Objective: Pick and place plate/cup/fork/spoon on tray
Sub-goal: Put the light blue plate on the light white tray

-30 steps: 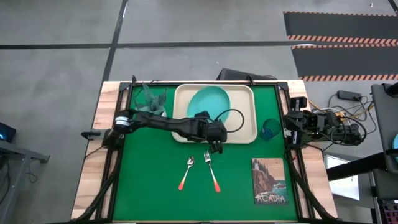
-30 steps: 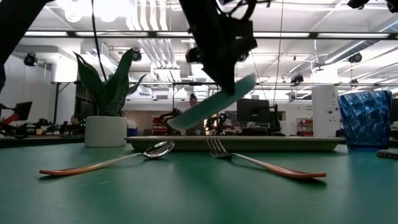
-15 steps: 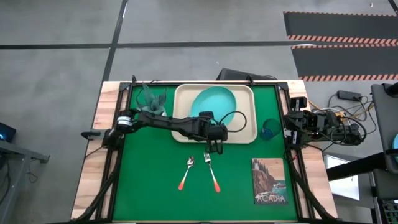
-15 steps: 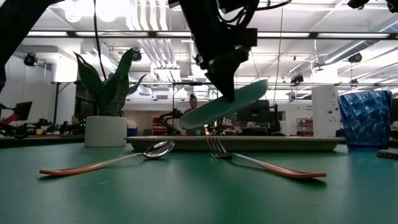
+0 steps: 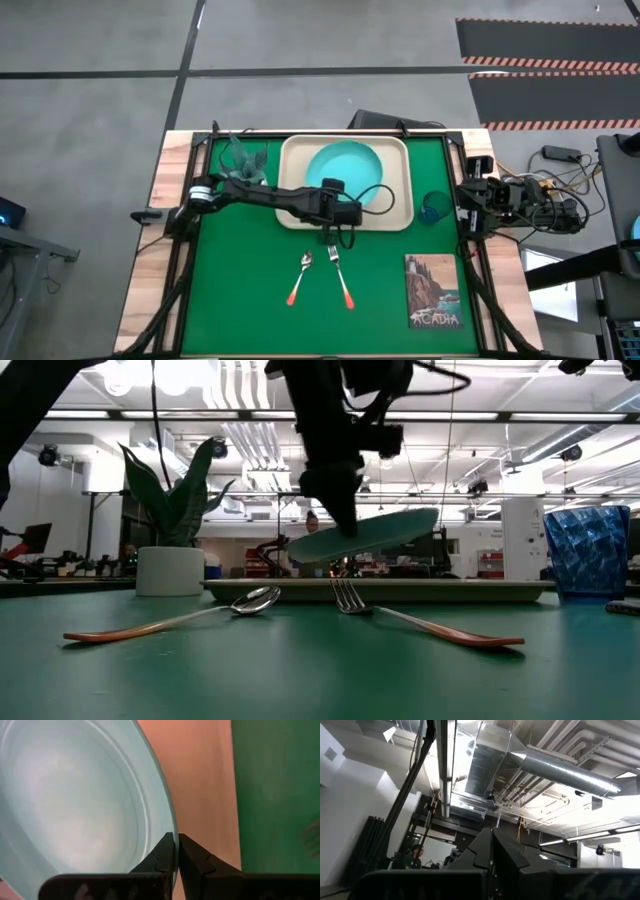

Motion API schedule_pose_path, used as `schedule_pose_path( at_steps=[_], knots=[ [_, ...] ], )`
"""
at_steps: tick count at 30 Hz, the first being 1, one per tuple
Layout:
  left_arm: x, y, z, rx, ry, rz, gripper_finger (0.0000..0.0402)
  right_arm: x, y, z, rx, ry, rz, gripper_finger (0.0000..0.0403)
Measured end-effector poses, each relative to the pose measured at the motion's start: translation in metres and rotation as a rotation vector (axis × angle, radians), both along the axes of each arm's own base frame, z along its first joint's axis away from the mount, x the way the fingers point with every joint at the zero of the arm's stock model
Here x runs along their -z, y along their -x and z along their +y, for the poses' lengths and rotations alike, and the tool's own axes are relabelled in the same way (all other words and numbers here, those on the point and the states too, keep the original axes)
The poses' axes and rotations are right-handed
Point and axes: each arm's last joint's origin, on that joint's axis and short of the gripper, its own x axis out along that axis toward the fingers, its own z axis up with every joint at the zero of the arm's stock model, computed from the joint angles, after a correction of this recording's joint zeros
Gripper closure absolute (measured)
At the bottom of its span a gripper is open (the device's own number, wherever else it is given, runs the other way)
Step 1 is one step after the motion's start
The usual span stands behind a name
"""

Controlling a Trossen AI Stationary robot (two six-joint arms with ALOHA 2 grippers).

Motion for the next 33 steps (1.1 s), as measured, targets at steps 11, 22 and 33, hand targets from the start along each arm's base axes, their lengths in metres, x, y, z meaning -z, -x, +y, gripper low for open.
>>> schedule_pose_path(
  at_steps=[11, 22, 33],
  knots=[
    [0.025, 0.022, 0.0, 0.113, -0.038, 0.241, 0.0401, 0.0, 0.0, 0.0, 0.002, 0.002, -0.001, 0.0394],
    [0.035, 0.03, 0.007, 0.135, -0.062, 0.321, 0.0401, 0.0, 0.0, 0.0, 0.001, 0.001, -0.001, 0.0394],
    [0.042, 0.032, 0.021, -0.025, -0.027, 0.271, 0.0401, 0.0, 0.0, 0.0, -0.006, -0.007, 0.0, 0.0394]
  ],
)
